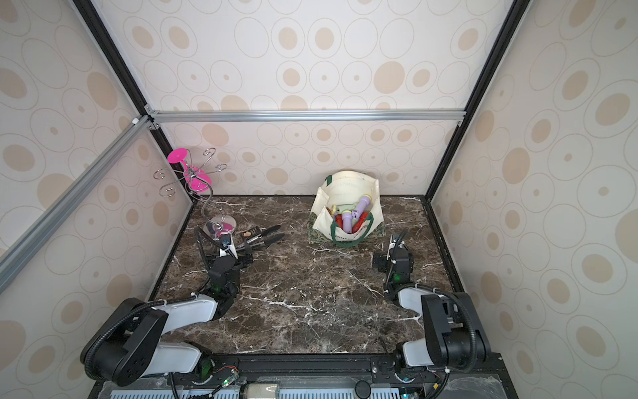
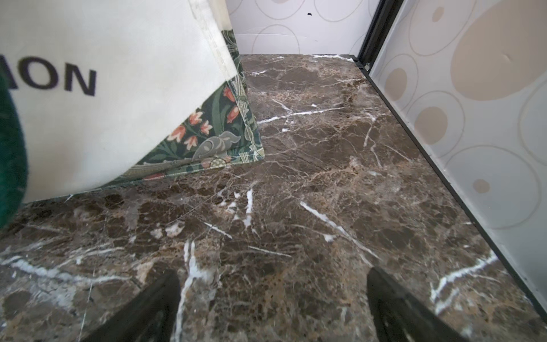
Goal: Put the flashlights into the tote bags
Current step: Reset both arms
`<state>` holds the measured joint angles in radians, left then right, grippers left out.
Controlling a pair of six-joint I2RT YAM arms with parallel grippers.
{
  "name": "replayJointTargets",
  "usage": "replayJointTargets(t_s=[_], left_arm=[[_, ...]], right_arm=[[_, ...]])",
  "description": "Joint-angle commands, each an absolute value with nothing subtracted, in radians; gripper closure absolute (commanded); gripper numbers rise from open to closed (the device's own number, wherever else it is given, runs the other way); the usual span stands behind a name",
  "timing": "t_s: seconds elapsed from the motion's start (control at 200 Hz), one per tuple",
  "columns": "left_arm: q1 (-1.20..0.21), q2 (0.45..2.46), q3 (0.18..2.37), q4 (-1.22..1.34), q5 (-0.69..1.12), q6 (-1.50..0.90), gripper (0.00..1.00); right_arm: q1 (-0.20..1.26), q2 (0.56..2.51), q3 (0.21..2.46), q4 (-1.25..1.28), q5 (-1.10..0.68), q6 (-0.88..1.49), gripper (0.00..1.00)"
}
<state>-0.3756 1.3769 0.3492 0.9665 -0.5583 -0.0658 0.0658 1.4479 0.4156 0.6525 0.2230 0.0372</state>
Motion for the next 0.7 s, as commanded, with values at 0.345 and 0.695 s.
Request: replayJointTargets(t_s=[0.345,0.695], left_arm=[[-0.314,1.532,0.469,1.153,-0.432,-0.009,0.00],[-0.314,1.408,0.376,1.117,-0.391,-0.044,0.00]], right_arm=[[0.058,1.523,0.441,0.753,0.211,0.027,0.00],[0.058,1.526,0.444,0.750,0.212,0.026,0.00]])
